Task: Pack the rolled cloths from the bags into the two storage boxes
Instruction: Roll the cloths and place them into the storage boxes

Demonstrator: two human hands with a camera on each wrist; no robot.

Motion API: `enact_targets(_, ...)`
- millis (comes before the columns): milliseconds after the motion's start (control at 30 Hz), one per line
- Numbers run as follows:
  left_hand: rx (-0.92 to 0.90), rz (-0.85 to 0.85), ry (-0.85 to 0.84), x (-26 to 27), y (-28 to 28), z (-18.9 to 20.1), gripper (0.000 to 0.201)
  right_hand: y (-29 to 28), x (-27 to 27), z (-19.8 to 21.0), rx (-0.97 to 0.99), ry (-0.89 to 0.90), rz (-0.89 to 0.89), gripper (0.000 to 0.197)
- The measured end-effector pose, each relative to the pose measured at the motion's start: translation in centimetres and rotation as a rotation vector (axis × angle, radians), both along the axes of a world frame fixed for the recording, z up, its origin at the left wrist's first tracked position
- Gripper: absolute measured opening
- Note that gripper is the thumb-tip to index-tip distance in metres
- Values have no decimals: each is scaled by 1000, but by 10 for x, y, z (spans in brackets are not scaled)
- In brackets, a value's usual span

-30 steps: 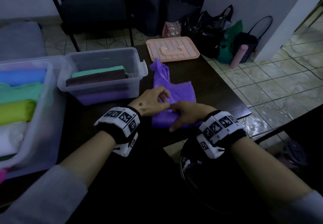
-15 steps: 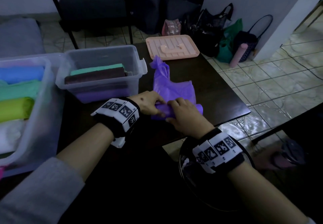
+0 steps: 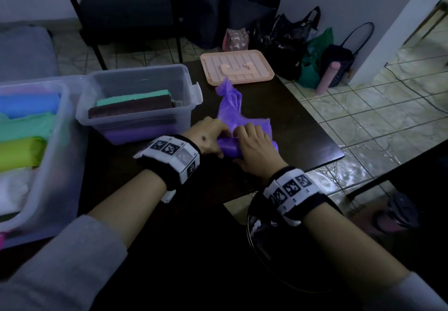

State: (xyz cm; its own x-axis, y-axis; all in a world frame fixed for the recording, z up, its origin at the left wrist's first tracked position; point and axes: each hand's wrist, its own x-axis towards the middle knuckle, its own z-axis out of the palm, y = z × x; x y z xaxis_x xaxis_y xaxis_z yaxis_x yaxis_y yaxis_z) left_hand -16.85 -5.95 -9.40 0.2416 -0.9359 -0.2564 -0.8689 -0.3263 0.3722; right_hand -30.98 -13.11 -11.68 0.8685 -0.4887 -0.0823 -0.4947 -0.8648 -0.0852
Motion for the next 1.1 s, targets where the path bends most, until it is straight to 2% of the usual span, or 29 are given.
enact_targets(67, 54, -26, 27, 3, -4, 5, 58, 7, -4, -2, -29, -45, 0, 55)
enact_targets(200, 183, -60, 101, 10, -3, 12, 52, 18, -18, -15, 83, -174, 13, 56)
enact_targets(300, 294, -70, 176, 13, 1, 13, 52, 18, -20, -17, 71, -94, 51, 69)
enact_targets(367, 278, -53, 175, 12, 3, 12, 54, 13, -13, -12, 95, -8, 46, 70)
enact_targets(467, 84, 27, 60, 7, 8, 7, 54, 1, -1, -3, 217, 62, 28, 65)
enact_targets(567, 31, 45, 73, 5, 14, -2, 55, -8, 7, 8, 260, 160, 14, 63)
enact_targets(633, 42, 40, 82, 7, 15, -4, 57, -12, 13, 15, 279, 183, 24, 67)
enact_targets(700, 71, 18, 87, 10, 12, 0, 55, -13, 14, 18, 285, 73, 37, 69)
enact_targets(767, 118, -2, 102, 12, 7, 6, 51, -9, 12, 16, 222, -24, 67, 66)
enact_targets(833, 163, -6, 111, 14, 2, 10, 48, -5, 9, 10, 168, -35, 91, 63)
enact_targets(933, 207, 2, 152, 15, -2, 12, 45, -5, 6, 6, 191, -77, 76, 59)
enact_targets(1100, 297, 17, 224, 18, 2, 8, 42, -7, 1, 11, 332, -2, 109, 56)
